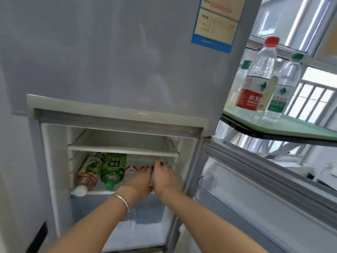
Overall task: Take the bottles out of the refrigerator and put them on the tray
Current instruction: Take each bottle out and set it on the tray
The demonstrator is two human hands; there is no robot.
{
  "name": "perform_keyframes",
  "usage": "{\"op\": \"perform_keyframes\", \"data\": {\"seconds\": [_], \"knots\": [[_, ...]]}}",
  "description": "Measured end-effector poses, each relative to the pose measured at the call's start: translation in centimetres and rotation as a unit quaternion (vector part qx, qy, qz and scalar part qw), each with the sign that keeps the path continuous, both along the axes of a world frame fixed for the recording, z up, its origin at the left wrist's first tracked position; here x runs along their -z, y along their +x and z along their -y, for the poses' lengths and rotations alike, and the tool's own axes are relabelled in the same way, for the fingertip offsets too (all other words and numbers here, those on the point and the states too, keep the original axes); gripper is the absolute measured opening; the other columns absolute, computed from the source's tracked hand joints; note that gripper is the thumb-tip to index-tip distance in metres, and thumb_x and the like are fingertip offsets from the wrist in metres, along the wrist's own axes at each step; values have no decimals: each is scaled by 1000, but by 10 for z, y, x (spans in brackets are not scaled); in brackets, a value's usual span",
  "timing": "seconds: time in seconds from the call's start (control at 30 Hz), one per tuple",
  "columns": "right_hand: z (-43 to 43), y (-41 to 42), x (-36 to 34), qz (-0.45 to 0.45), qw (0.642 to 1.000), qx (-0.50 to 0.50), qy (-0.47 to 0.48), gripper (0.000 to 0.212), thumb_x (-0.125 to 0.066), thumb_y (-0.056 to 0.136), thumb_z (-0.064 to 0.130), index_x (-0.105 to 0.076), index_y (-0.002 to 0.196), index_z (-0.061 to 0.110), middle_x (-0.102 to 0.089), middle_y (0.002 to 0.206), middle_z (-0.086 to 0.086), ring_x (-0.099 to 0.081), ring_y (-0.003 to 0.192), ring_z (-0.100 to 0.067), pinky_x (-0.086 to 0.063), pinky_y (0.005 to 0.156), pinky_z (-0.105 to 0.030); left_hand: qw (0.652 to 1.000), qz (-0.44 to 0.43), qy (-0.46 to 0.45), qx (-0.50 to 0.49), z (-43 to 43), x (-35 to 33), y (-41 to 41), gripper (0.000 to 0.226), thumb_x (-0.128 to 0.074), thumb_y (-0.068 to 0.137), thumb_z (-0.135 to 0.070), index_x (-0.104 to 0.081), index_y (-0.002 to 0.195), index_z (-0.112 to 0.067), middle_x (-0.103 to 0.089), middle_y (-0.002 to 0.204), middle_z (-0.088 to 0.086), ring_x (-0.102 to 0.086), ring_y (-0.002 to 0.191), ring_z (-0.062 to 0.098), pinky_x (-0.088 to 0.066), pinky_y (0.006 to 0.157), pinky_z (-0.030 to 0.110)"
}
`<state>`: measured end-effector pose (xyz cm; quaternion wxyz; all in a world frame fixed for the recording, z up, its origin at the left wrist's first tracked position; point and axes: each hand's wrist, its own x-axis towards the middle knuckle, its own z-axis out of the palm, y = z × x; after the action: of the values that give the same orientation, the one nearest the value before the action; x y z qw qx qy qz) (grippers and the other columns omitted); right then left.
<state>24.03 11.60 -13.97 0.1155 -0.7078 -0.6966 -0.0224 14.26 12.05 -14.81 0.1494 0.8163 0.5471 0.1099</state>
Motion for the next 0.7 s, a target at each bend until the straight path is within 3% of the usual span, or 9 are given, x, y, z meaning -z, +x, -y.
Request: {"op": "perform_keyframes", "data": {"seconds": [0.13, 0.27, 0.3, 0.37, 0.43, 0.5, 0.57, 0.7], "knots": [[44, 0, -50, -64, 997, -35, 12, 39, -47, 93, 11, -39, 131, 9, -62, 113, -24, -59, 105, -41, -41, 72, -39, 991, 133, -20, 6, 34, -36, 0, 65, -67, 85, -18, -38, 142, -6, -53, 138, 13, -53, 126, 28, -43, 105, 32], [83, 6, -102, -179, 983, -25, 11, 43, -49, 91, 18, -36, 132, 12, -62, 115, -24, -60, 104, -42, -42, 75, -36, 971, 235, 20, 33, 62, -75, 3, 43, -67, 87, -8, -50, 127, -4, -61, 114, 8, -59, 107, 24, -46, 84, 13], [93, 9, -113, -220, 975, -20, 9, 49, -51, 90, 19, -33, 135, 10, -61, 118, -24, -60, 106, -41, -45, 79, -37, 967, 251, 20, 40, 69, -85, 3, 44, -68, 87, -12, -51, 127, -5, -61, 116, 6, -59, 109, 22, -46, 86, 17], [112, 17, -129, -283, 959, -3, 7, 61, -55, 90, 18, -26, 142, 8, -58, 125, -20, -59, 108, -36, -47, 84, -36, 966, 255, 27, 40, 81, -105, 3, 49, -69, 87, -27, -50, 130, -14, -64, 121, 7, -61, 111, 26, -50, 95, 37], [131, 27, -136, -285, 958, 3, -16, 72, -60, 86, 15, -22, 146, 7, -57, 122, -14, -58, 104, -28, -45, 77, -31, 969, 241, 42, 29, 92, -125, 3, 51, -66, 85, -41, -48, 129, -22, -65, 122, 7, -62, 111, 29, -50, 95, 45], [146, 39, -138, -290, 956, 1, -45, 85, -68, 79, 13, -18, 148, 9, -53, 125, -11, -55, 108, -26, -43, 76, -29, 969, 236, 73, 30, 105, -147, 9, 54, -64, 84, -50, -46, 128, -26, -65, 124, 4, -62, 112, 28, -50, 95, 46], [157, 47, -138, -340, 939, -11, -44, 95, -78, 75, 15, -17, 148, 12, -48, 130, -5, -50, 115, -21, -43, 85, -27, 962, 244, 110, 52, 116, -168, 19, 50, -58, 86, -55, -45, 126, -28, -65, 123, -1, -63, 111, 25, -50, 95, 46], [170, 73, -160, -410, 906, -13, 99, 97, -85, 70, 23, -24, 145, 21, -56, 124, 3, -54, 117, -20, -44, 93, -31, 932, 294, 190, 93, 140, -212, 53, 62, -54, 88, -58, -35, 139, -28, -63, 122, -2, -63, 103, 19, -53, 90, 43]]}}
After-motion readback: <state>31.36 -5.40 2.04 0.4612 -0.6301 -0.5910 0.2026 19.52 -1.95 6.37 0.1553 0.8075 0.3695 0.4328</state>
